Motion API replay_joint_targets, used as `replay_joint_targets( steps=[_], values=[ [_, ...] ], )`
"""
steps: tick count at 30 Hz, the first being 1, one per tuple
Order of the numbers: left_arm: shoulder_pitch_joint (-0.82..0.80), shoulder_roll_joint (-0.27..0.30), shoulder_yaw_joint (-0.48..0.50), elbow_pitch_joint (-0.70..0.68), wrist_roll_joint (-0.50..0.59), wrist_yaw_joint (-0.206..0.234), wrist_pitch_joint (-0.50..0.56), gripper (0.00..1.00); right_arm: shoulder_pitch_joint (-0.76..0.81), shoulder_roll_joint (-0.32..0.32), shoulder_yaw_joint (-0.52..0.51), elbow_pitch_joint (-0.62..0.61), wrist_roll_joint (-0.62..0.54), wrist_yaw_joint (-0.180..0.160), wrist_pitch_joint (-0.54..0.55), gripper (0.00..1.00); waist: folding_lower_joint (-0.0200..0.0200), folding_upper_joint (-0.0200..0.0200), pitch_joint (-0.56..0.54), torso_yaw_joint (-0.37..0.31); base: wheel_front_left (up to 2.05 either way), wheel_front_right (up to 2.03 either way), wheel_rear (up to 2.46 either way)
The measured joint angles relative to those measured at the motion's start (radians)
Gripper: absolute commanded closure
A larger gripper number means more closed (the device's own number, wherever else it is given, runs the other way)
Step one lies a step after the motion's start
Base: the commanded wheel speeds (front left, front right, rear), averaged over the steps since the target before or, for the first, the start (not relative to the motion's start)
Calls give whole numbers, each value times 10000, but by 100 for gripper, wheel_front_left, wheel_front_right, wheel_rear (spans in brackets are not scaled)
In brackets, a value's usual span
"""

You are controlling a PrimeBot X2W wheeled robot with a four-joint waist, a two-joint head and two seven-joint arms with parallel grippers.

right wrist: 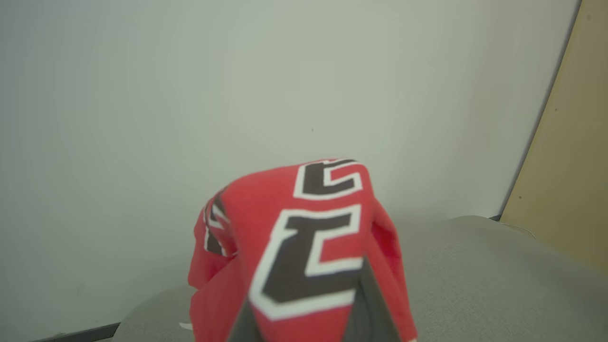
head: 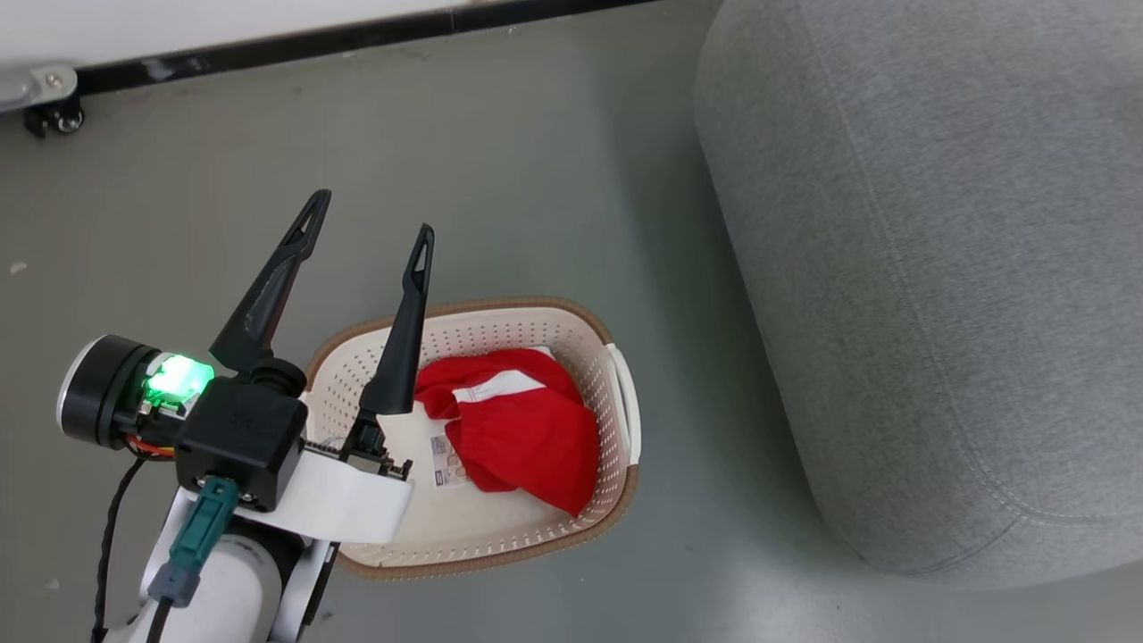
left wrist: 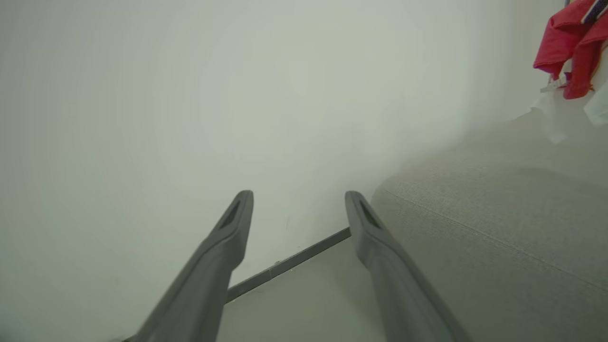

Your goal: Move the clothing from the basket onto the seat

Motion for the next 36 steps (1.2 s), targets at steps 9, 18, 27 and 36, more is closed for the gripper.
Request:
replay_joint_targets(
  steps=[9,18,27,36],
  values=[
    [-219,40,-159,-268,86,-88,196,0,-104,859,-2,1218,-892,2,-788,100,0,0,547,331,0,0,0],
    [-319,100,-268,-364,184,-167,445,0,138,1561,-366,2535,-1068,2,-1381,100,1,0,931,551,0,0,0],
    [-399,105,-263,-372,224,-174,454,0,620,2104,-548,3312,-855,2,-1707,100,1,-1,1152,499,0,0,0],
    [-400,88,-272,-313,222,-174,453,0,717,2543,115,3498,-779,0,-1810,100,0,0,1162,259,0,0,0]
  ],
)
